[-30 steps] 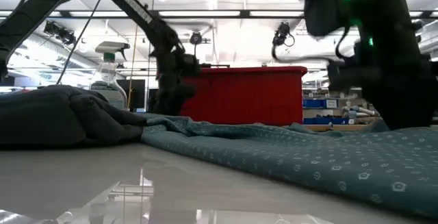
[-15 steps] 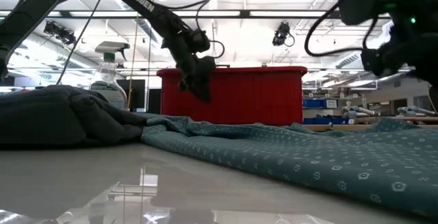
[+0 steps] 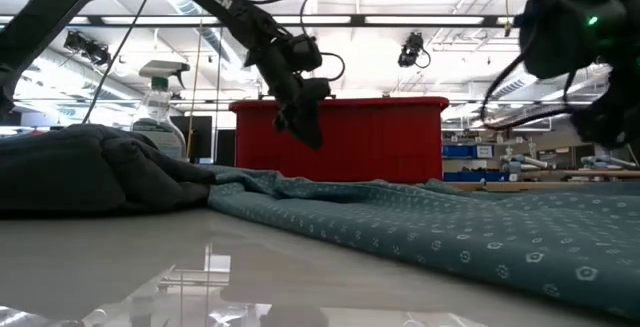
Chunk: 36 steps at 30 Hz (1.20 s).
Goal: Fold Laundry from Bin
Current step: Fold the green polo shirt on the table
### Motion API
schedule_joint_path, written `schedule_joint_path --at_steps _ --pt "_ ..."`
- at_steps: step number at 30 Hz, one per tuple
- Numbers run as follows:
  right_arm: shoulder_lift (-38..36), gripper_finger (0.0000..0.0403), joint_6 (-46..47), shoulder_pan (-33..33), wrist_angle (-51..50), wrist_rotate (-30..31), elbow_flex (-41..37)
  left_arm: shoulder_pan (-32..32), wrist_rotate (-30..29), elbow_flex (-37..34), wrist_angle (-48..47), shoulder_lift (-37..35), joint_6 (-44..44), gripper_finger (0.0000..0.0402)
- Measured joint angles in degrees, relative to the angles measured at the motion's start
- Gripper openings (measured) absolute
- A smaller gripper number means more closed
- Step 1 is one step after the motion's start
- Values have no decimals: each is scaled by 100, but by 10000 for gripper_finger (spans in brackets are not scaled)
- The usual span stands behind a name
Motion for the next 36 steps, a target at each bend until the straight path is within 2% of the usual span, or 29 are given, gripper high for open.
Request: schedule_joint_path --at_steps 4,8,14,19,23,27,31,36 --pt "-258 12 60 168 -697 -326 411 -177 -16 1 23 -1 -235 116" --pt "-503 12 358 250 -705 60 584 -293 -81 3 365 31 -440 116" --pt "-779 86 910 320 -712 501 746 -319 241 7 917 187 -1037 116" --pt "-1048 142 1456 528 -695 1326 1095 -387 241 243 903 427 -1124 120" --pt "-1183 153 1719 533 -668 2348 1191 -426 246 374 854 491 -1192 127" --pt "-1169 149 1475 -98 -623 3235 1105 -412 240 518 599 480 -1196 124" --pt "-1169 149 542 -1163 -106 3911 980 -411 240 815 -43 474 -1198 116" --pt "-995 149 -1252 -2866 1146 4013 682 -414 240 1151 -570 463 -1150 116"
